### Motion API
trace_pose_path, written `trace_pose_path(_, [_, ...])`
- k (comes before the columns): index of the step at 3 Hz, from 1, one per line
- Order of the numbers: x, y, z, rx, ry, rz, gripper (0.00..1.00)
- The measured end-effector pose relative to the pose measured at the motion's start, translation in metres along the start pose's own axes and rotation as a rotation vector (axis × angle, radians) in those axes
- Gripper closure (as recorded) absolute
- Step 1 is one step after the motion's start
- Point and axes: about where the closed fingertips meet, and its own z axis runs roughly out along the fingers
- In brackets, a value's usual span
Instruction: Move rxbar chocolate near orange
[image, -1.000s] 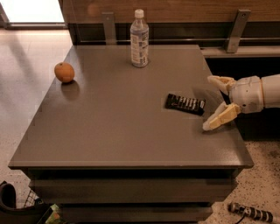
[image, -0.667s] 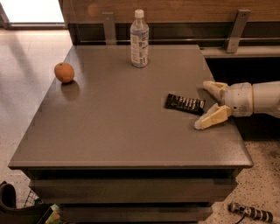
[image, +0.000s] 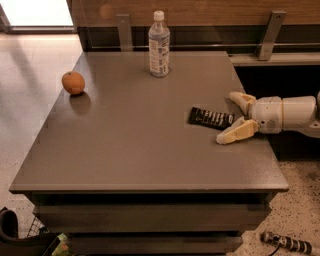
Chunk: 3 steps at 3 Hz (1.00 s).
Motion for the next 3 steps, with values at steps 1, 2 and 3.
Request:
trace_pose_path(1, [-0.0001,0.0,0.0,0.0,0.0,0.0,0.21])
trace_pose_path(2, [-0.0016,0.0001,-0.0005,0.0,0.0,0.0,0.45])
trace_pose_path(3, [-0.0053,0.0002,-0.002,0.0,0.0,0.0,0.69])
